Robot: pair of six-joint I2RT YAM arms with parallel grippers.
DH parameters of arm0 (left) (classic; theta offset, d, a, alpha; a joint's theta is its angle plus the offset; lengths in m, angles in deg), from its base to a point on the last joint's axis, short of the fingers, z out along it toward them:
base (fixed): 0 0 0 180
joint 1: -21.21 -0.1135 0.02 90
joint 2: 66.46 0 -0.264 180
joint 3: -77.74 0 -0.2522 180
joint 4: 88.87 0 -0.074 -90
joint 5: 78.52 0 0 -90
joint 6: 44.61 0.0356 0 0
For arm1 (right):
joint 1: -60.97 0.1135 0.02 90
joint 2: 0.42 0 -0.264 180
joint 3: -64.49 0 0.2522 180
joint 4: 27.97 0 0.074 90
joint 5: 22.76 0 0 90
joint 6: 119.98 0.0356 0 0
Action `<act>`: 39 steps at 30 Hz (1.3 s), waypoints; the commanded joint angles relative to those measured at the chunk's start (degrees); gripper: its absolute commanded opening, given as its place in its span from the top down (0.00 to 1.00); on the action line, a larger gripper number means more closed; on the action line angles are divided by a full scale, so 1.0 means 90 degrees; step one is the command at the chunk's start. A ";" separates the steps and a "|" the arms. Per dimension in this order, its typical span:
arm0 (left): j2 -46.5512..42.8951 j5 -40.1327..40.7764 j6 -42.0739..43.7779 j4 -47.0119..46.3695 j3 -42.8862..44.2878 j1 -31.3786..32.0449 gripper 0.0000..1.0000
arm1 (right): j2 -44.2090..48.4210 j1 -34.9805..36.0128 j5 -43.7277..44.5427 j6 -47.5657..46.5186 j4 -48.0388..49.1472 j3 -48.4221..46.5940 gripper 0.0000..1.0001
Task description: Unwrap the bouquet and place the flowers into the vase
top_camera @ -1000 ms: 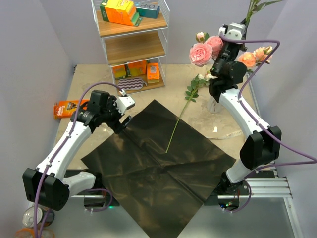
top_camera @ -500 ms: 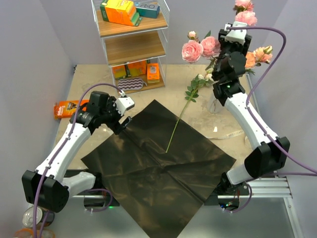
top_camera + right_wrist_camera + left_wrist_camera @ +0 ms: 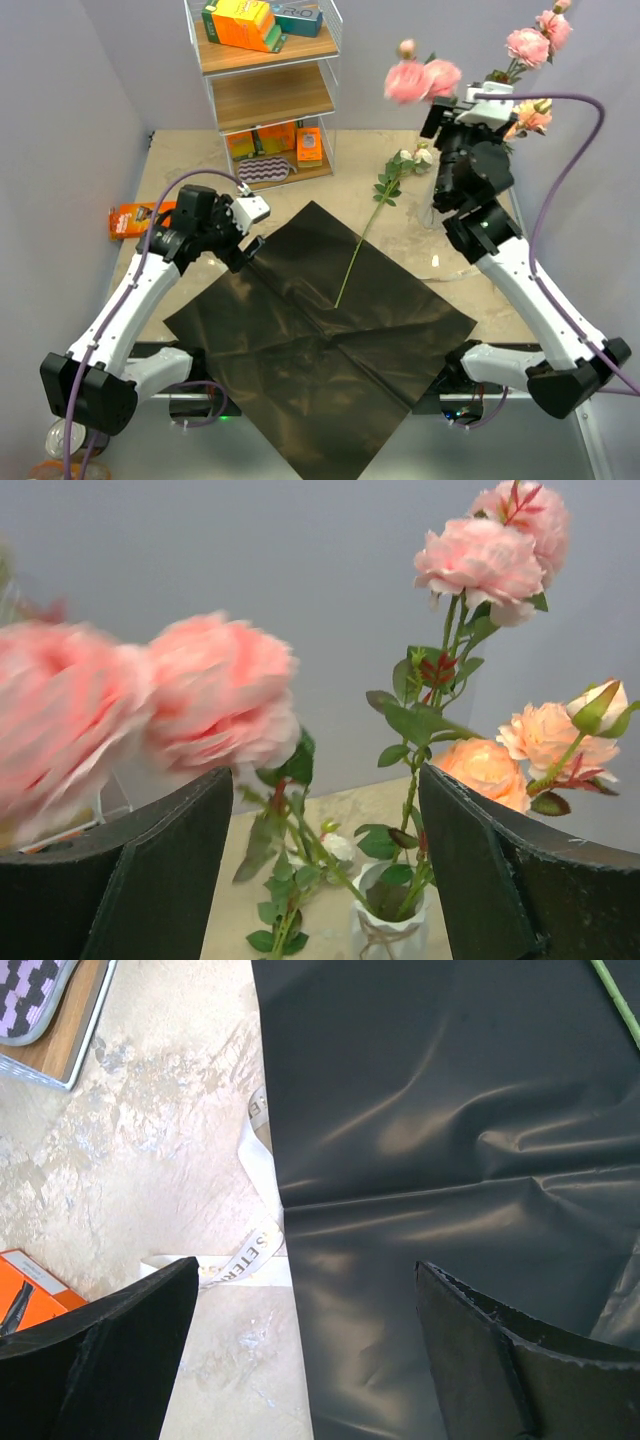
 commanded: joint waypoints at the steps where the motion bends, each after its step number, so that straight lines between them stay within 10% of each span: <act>1: -0.0196 -0.0157 -0.0019 0.0063 0.0223 -0.0028 0.07 | 0.0520 0.0004 -0.0045 0.0588 -0.0764 -0.0714 0.22; 17: -0.0431 -0.0294 -0.0312 0.0288 0.0438 -0.0028 0.07 | 0.1028 0.0276 -0.2330 0.1261 -0.2512 -0.1194 0.39; 32: -0.0460 -0.0216 -0.0400 0.0385 0.0448 -0.0028 0.08 | -0.0874 0.1284 -0.1179 0.3428 -0.3021 0.1237 0.25; 39: -0.0450 -0.0196 -0.0380 0.0366 0.0379 -0.0028 0.08 | -0.2727 0.1352 -0.0339 0.5038 -0.3391 0.0792 0.20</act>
